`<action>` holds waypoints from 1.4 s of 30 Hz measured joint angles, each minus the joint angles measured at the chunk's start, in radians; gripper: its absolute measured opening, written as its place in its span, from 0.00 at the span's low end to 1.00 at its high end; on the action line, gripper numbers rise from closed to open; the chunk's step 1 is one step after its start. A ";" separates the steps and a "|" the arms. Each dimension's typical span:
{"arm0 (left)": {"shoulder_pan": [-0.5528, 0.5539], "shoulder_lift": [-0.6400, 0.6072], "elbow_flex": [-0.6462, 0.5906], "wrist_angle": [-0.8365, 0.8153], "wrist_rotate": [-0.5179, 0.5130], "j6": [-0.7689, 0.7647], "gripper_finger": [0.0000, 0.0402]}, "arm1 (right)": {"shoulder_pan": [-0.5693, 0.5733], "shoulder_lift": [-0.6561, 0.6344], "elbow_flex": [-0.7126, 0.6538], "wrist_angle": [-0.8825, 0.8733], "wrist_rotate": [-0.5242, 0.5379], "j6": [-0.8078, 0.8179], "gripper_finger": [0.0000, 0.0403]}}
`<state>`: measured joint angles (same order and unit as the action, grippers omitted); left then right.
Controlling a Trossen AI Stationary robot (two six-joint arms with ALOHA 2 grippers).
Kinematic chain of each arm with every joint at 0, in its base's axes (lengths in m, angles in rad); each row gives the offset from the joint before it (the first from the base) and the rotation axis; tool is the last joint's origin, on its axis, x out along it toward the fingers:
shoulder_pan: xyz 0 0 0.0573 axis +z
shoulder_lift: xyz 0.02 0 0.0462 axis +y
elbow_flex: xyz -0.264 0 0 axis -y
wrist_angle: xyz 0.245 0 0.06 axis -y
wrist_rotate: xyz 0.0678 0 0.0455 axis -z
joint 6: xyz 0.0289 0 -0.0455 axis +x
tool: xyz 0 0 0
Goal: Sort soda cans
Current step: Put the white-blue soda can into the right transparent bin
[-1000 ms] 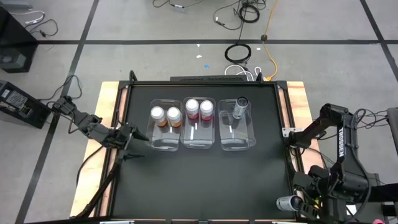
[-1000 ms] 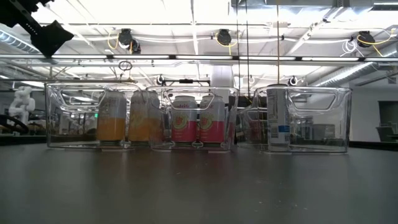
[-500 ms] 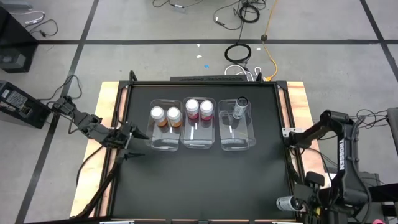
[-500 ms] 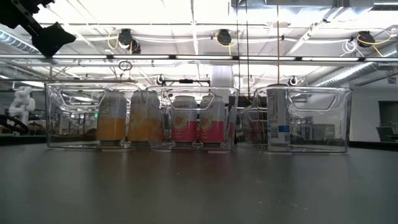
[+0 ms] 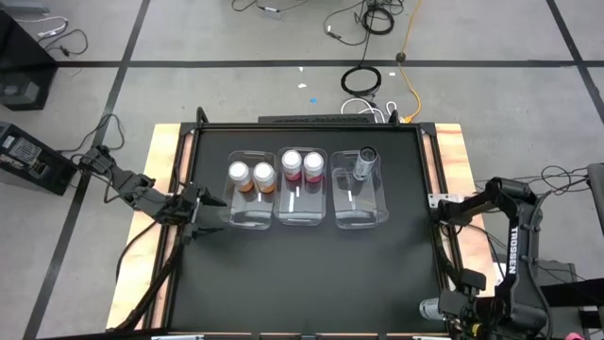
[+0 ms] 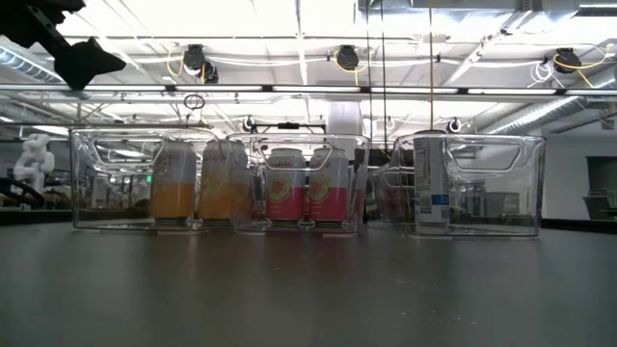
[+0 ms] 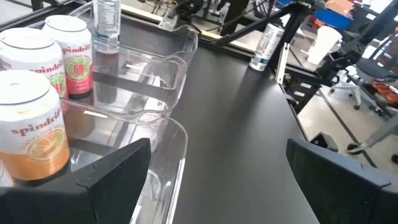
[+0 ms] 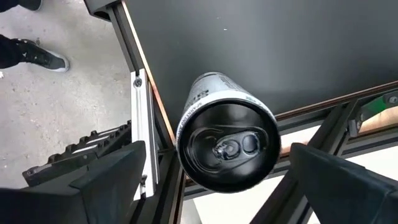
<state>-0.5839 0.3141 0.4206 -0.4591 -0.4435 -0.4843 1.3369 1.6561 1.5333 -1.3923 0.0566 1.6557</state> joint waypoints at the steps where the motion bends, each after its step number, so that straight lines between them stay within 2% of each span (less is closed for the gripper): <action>1: 0.000 0.000 0.000 0.000 0.000 -0.001 0.96 | 0.000 0.004 0.000 0.003 0.000 0.000 0.97; 15: 0.000 0.000 0.000 0.001 0.000 -0.007 0.96 | 0.000 0.028 0.000 0.005 0.001 0.006 0.97; 22: 0.000 0.000 0.000 0.001 0.000 -0.007 0.96 | 0.000 0.028 -0.002 -0.018 0.051 0.009 0.97; 36: 0.000 0.000 0.000 -0.002 0.000 -0.001 0.96 | 0.000 0.028 -0.110 0.059 0.042 0.024 0.96; 42: 0.000 0.000 0.000 -0.003 0.000 0.000 0.96 | 0.000 0.027 -0.141 0.107 -0.001 0.038 0.87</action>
<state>-0.5841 0.3141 0.4206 -0.4624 -0.4435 -0.4841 1.3365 1.6833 1.3919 -1.2857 0.0557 1.6936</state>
